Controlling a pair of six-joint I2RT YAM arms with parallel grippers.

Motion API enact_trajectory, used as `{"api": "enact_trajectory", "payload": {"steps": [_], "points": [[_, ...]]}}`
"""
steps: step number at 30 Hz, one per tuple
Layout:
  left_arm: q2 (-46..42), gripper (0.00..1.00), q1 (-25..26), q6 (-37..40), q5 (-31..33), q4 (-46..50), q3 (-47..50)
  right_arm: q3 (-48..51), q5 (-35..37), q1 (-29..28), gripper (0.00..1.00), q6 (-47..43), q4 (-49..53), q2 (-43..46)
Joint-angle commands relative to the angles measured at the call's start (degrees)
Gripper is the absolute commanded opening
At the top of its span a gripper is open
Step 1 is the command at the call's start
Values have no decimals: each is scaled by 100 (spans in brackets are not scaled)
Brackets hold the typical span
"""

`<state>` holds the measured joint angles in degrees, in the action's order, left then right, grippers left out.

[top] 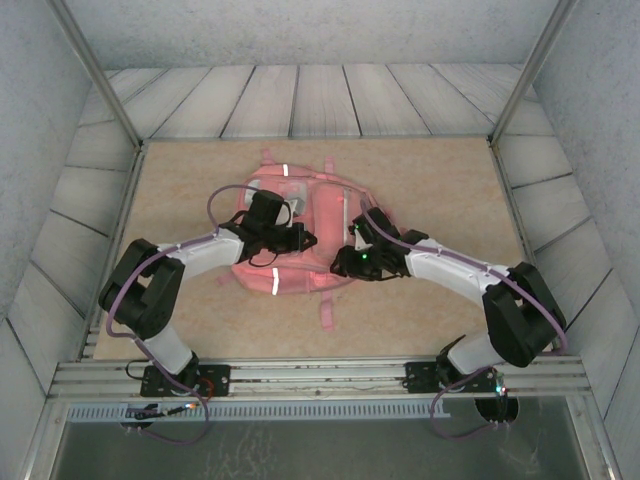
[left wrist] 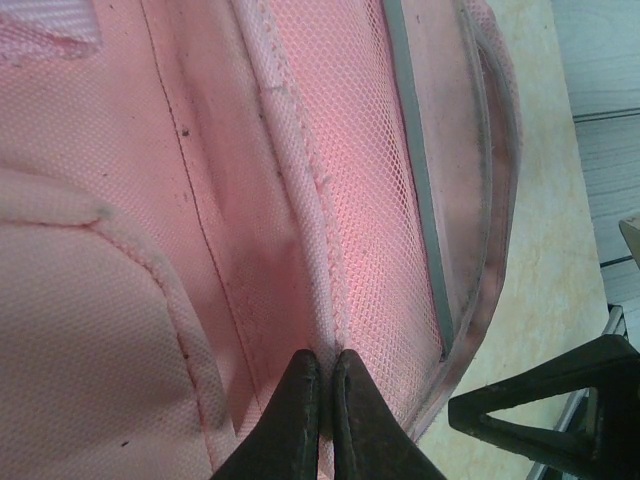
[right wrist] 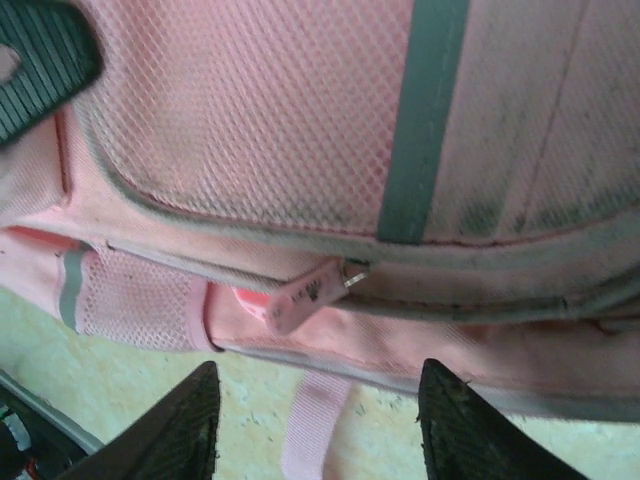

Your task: Pack the student bag

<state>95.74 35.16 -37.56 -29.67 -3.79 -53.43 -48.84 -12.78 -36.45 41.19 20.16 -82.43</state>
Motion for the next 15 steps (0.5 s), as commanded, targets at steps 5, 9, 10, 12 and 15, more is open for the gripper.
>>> {"api": "enact_trajectory", "payload": {"steps": [5,9,10,12,15], "points": [[35,5,53,28,-33,-78,-126,192,-130,-12,41,628,-981,-223],[8,5,48,33,-25,-62,-133,312,-181,-13,36,841,-1219,-395],[-9,5,48,40,-30,-53,-130,343,-177,-18,36,885,-1258,-413],[-14,6,53,43,-27,-38,-116,391,-147,-27,35,946,-1294,-414],[-19,6,52,64,-31,-30,-132,438,-118,-36,35,962,-1271,-388]]}}
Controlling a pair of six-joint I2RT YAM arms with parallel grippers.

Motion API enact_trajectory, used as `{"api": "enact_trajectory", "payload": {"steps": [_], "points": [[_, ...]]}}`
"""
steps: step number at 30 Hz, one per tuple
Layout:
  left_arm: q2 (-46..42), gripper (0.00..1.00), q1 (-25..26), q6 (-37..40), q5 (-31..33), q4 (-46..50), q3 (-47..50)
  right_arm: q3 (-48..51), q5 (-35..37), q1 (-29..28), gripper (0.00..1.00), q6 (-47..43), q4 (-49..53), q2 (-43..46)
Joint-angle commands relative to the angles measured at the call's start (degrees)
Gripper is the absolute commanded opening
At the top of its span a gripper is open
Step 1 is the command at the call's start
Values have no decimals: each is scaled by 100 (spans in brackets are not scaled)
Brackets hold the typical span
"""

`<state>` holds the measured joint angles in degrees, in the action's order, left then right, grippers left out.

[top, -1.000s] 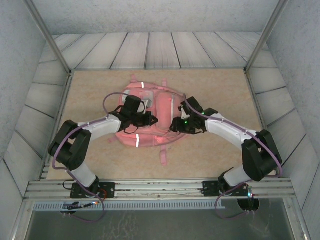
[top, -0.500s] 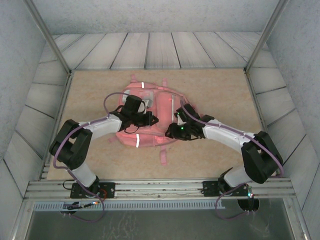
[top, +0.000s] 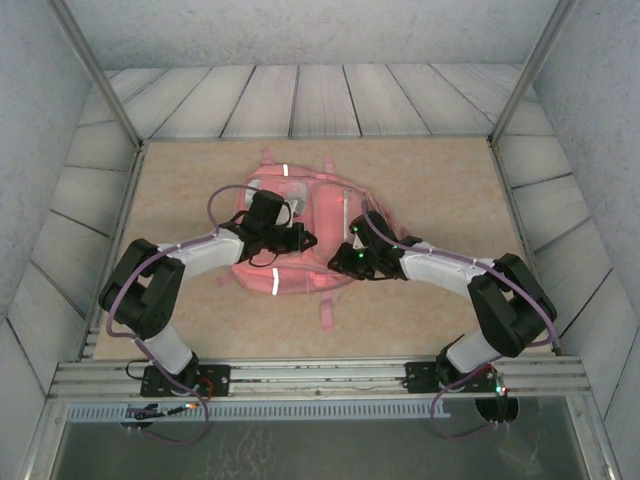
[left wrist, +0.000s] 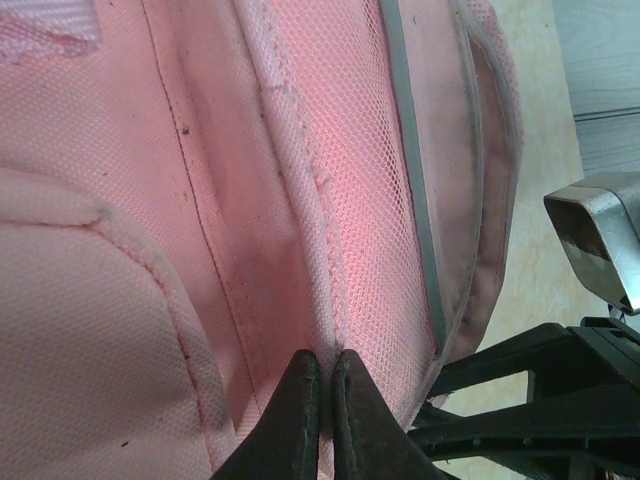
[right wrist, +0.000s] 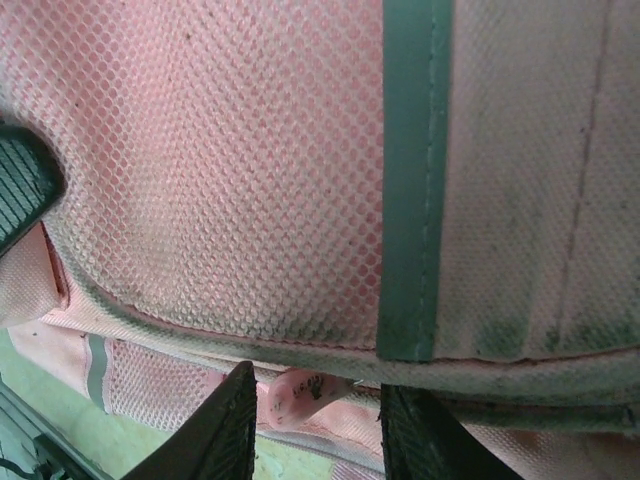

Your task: Pack the student bag

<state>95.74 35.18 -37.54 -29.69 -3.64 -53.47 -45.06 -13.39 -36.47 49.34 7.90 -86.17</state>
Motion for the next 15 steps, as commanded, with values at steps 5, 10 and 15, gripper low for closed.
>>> {"api": "enact_trajectory", "payload": {"steps": [5,10,15], "points": [[48,6,48,67,-90,-66,-171,279,-8,-63,35,234,-200,127],[121,6,50,95,-170,-55,-243,379,-95,-108,34,443,-650,-51],[80,6,50,110,-174,-18,-243,301,0,-182,28,521,-829,-285]]}}
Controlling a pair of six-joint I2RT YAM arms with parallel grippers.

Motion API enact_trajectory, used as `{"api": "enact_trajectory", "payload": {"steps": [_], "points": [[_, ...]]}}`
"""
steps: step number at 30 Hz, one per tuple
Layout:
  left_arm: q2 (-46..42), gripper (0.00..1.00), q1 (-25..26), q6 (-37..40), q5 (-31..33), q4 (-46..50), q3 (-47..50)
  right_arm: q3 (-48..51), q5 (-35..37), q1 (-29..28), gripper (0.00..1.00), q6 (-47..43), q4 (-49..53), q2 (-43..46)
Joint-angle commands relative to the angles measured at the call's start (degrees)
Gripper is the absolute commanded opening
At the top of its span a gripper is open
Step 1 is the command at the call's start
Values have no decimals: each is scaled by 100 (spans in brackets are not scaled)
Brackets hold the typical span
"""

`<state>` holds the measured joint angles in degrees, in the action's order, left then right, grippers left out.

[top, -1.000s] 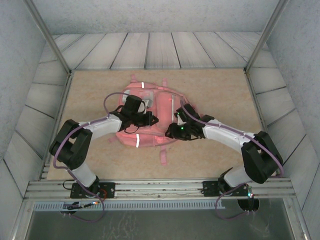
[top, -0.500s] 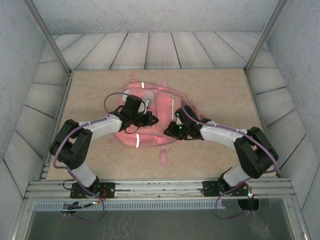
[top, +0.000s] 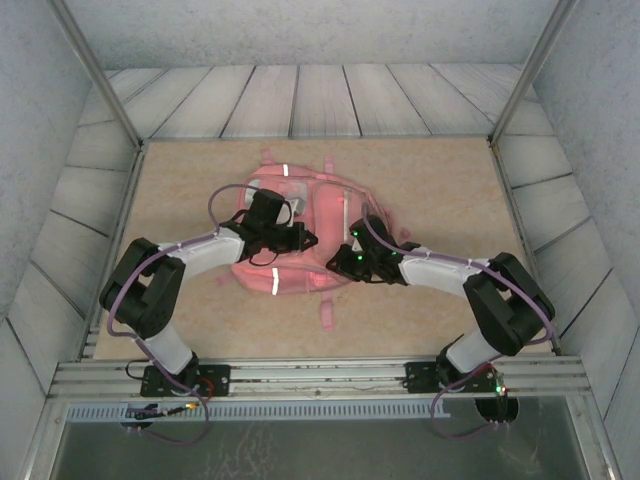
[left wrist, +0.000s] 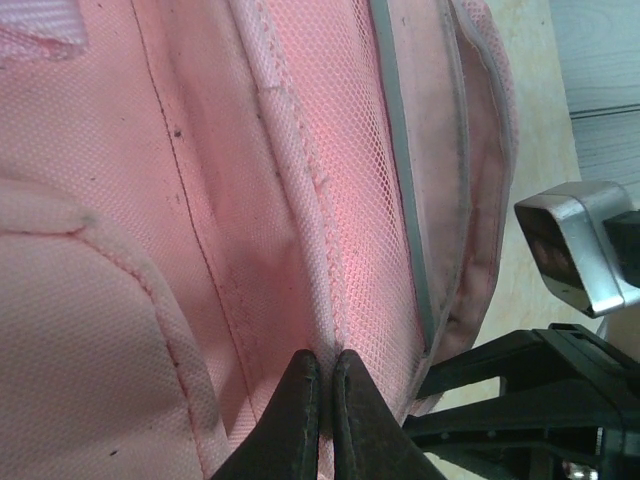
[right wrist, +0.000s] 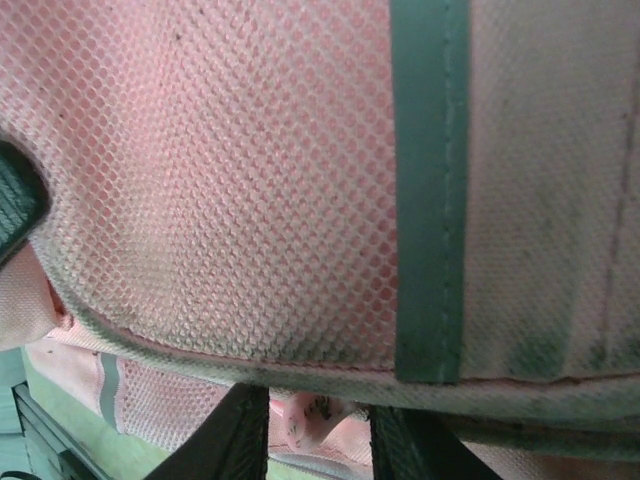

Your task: Pack the student bag

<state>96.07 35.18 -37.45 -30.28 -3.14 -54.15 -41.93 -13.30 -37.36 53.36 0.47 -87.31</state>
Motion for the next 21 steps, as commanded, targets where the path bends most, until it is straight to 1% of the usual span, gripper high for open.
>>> {"api": "enact_trajectory", "payload": {"steps": [1,6,7,10,13,17,21], "points": [[43,6,48,98,-116,-65,-180,-46,47,-106,26,105,-52,-199],[19,6,50,157,-59,35,-184,-182,301,-146,13,-97,294,-211],[7,6,42,205,-15,96,-184,-200,327,-140,8,-198,398,-176],[-46,6,-23,313,53,241,-151,-323,504,-147,0,-687,958,-5],[-135,6,-172,340,-30,255,-62,-536,852,-138,0,-1482,1775,244],[-246,6,-457,562,-29,481,9,-897,1448,-126,0,-2516,2942,532],[-263,5,-746,808,-75,736,-38,-1102,1494,-78,0,-3117,3515,769]]}}
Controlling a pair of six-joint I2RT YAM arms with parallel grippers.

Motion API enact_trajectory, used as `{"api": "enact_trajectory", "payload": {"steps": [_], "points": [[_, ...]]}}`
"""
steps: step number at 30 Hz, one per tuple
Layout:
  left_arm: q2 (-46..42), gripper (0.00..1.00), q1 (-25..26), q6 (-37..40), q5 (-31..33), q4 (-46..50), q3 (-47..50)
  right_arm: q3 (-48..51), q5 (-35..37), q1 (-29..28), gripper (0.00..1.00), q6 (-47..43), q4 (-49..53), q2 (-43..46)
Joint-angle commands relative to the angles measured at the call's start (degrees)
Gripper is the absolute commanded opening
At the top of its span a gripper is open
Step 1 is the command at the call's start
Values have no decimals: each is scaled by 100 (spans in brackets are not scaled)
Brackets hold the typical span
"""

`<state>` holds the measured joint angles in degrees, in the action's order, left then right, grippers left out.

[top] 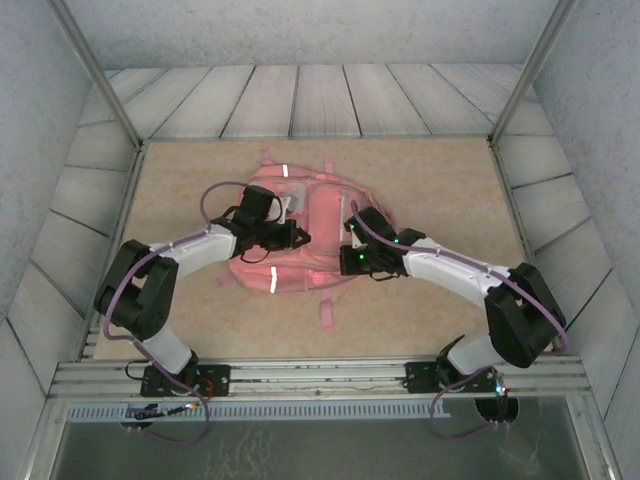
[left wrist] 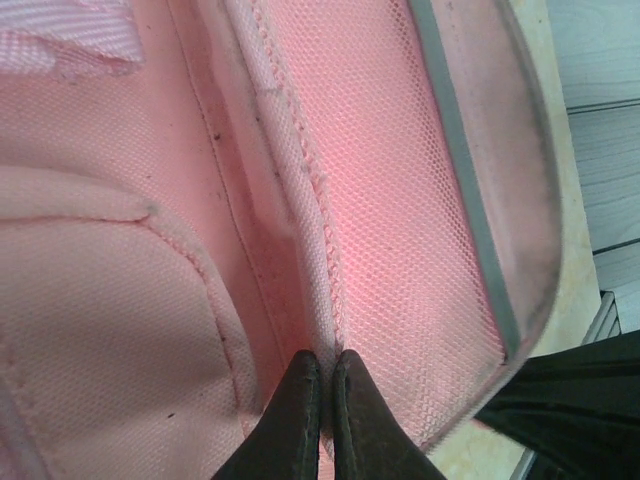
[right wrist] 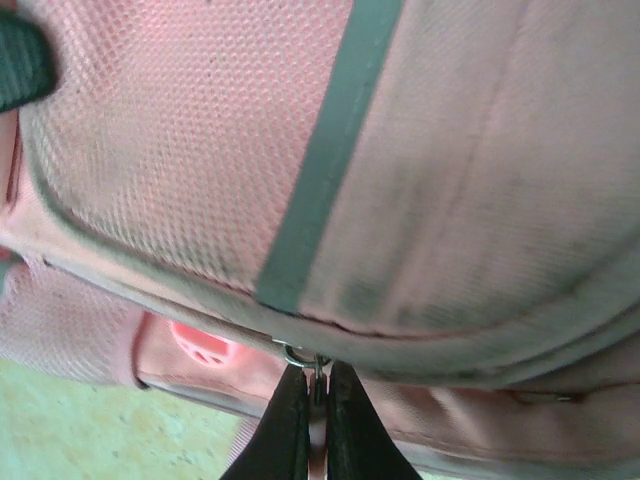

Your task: Pack the student bag

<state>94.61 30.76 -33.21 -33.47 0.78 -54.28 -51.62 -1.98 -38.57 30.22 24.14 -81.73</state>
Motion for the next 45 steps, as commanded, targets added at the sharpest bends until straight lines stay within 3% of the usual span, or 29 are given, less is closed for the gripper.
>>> {"api": "enact_trajectory", "payload": {"steps": [1,7,16,29,38,42,45], "points": [[-110,5,-362,465,229,430,-53,-191,279,54,0,-940,1268,245],[4,4,-623,918,281,944,-304,-389,304,224,0,-1056,1613,307],[34,3,-771,1598,506,1759,-639,-142,-100,1395,0,-1072,1231,432],[787,2,-997,1952,671,1844,-1521,-77,-1772,919,0,-1602,928,1036],[1247,0,-993,2137,42,1265,-1934,-83,-2456,311,0,-1484,496,1118],[1268,8,-985,2205,-231,1075,-1961,-118,-2448,289,0,-1269,108,902],[997,27,-976,2270,-223,1057,-1804,-156,-2249,294,0,-1163,-31,788]]}}
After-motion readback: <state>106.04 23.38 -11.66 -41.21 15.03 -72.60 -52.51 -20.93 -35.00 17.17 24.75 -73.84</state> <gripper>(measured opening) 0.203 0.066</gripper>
